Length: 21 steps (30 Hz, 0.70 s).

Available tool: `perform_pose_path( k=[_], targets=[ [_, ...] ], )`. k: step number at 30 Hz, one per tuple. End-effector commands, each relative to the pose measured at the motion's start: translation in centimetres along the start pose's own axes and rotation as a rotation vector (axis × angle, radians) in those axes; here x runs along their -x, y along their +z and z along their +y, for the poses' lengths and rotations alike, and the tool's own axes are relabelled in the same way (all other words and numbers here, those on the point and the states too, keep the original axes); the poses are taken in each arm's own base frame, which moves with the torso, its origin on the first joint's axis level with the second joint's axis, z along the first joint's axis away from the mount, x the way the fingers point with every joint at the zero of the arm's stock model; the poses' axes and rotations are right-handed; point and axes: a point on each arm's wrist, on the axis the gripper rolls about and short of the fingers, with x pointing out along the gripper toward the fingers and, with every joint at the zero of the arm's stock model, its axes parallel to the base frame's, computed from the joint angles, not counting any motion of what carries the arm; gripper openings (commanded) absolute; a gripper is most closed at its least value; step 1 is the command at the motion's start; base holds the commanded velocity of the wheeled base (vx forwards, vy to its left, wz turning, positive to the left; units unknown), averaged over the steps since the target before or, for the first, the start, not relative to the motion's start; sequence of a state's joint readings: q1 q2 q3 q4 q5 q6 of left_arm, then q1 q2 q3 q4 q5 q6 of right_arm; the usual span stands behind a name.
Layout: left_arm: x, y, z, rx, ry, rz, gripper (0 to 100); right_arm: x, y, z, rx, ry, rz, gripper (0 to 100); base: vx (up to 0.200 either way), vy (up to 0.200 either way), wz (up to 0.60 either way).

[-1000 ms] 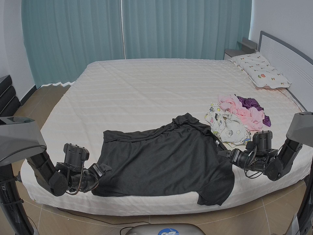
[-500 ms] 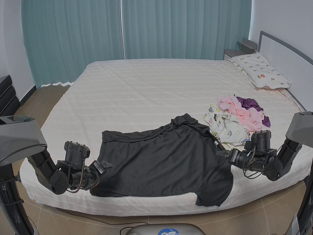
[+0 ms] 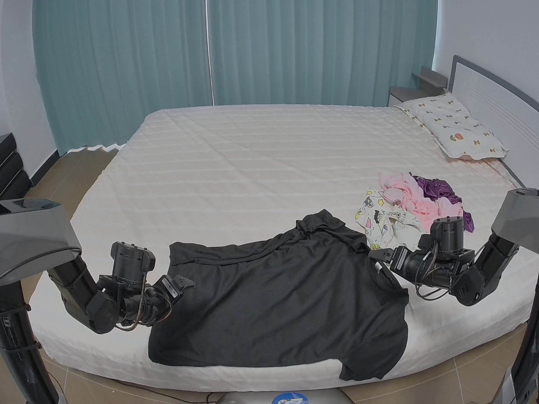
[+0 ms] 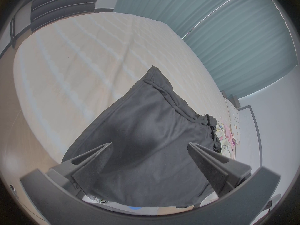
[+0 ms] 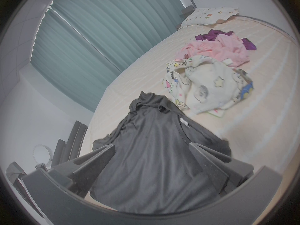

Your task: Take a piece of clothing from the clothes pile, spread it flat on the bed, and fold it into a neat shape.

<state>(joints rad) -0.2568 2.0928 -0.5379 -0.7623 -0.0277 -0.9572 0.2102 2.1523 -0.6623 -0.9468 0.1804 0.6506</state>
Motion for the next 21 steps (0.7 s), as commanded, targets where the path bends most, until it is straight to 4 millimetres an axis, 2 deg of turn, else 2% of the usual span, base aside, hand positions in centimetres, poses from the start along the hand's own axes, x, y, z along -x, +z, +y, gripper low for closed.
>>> perform_pose_path(
  k=[1, 6, 7, 8, 11, 13, 17, 19, 21],
  targets=[
    [0.1, -0.1, 0.2, 0.002, 0.008, 0.005, 100, -2.7, -0.6, 1.0, -0.041, -0.001, 0.03, 100, 0.0, 0.0, 0.0],
    [0.1, 0.1, 0.4, 0.013, 0.012, 0.0, 100, -6.2, -0.4, 1.6, -0.116, -0.047, 0.003, 100, 0.0, 0.0, 0.0],
    [0.1, 0.1, 0.4, 0.013, 0.012, 0.0, 100, -6.2, -0.4, 1.6, -0.116, -0.047, 0.003, 100, 0.0, 0.0, 0.0],
    [-0.1, 0.3, 0.2, 0.015, 0.006, -0.009, 100, -7.1, -0.2, 1.7, -0.135, -0.058, -0.011, 100, 0.0, 0.0, 0.0],
    [-0.3, 1.1, -0.1, 0.018, -0.005, -0.033, 100, -7.4, 0.0, 1.8, -0.146, -0.056, -0.016, 100, 0.0, 0.0, 0.0],
    [-0.9, 2.7, -0.7, 0.031, -0.029, -0.076, 100, -7.4, 0.0, 1.9, -0.147, -0.055, -0.017, 100, 0.0, 0.0, 0.0],
    [-3.8, 6.2, -1.2, 0.014, -0.043, -0.154, 100, -7.2, -0.3, 2.4, -0.14, -0.045, -0.015, 100, 0.0, 0.0, 0.0],
    [-4.8, 6.7, -1.0, -0.013, -0.031, -0.162, 100, -7.2, -0.3, 2.4, -0.139, -0.045, -0.015, 100, 0.0, 0.0, 0.0],
    [-6.9, 8.0, -1.0, -0.06, -0.007, -0.171, 100, -7.0, -0.3, 2.4, -0.141, -0.047, -0.017, 100, 0.0, 0.0, 0.0]
  ],
)
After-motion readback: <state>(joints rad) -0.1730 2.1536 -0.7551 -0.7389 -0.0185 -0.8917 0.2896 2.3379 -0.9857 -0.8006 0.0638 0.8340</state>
